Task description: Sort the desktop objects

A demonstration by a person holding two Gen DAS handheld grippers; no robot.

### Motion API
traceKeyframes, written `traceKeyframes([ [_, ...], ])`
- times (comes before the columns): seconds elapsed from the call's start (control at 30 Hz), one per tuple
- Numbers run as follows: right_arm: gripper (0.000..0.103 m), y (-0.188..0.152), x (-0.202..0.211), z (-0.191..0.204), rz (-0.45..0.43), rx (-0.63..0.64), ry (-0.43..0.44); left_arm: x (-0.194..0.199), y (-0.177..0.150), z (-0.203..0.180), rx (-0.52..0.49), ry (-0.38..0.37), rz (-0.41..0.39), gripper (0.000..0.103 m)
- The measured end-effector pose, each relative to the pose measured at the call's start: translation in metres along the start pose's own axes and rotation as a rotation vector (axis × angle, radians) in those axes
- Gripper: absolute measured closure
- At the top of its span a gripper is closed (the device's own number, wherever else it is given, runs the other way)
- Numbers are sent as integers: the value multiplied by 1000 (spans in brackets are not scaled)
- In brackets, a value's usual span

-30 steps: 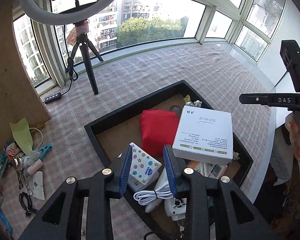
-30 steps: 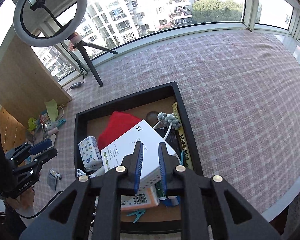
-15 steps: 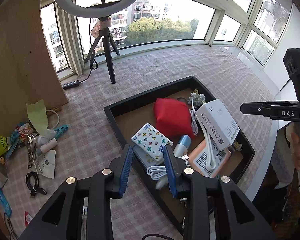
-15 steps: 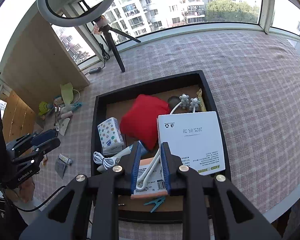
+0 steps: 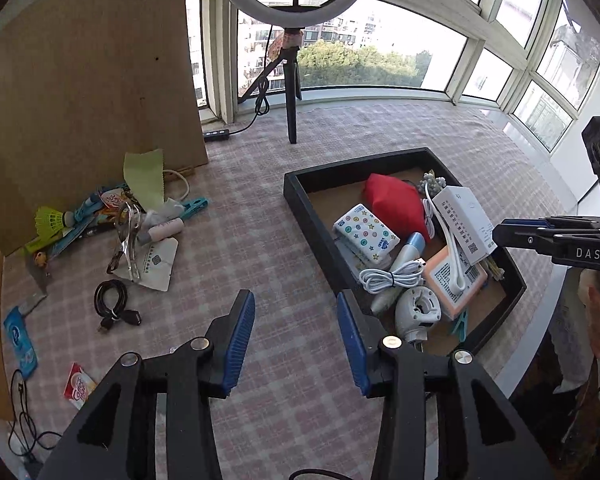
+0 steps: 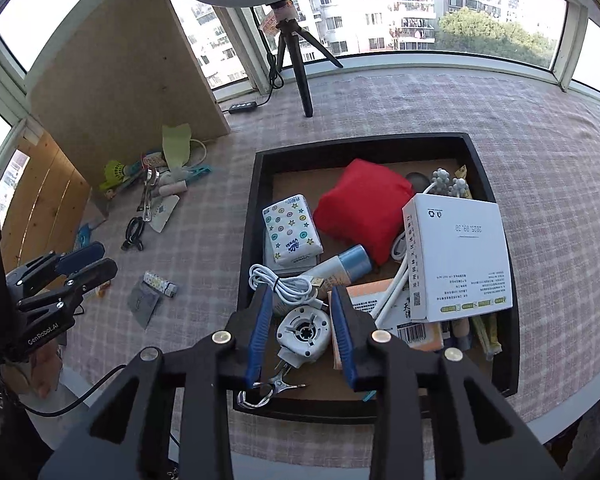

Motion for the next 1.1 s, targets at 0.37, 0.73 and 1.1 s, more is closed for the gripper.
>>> traceKeyframes([
  [0.37, 49, -47, -53, 107, -12, 86, 13, 7, -107, 135, 205, 164, 12, 30],
  [0.73, 49, -94, -99, 180, -78, 48, -41, -16, -211, 209, 423, 183, 168, 28],
  [1.1, 48, -113, -102, 211, -90, 78, -92, -2, -231, 228, 462, 195, 155, 28],
])
Point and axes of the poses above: each gripper's, at about its wrist camera, not at the fingertips, and x roughly against the way its jaws point, z to its left, y to its top, the point moved 7 cm from there along -x, roughly the way its jaws point, and after that the axes turned 9 degrees about z, right-handed, at the moved point
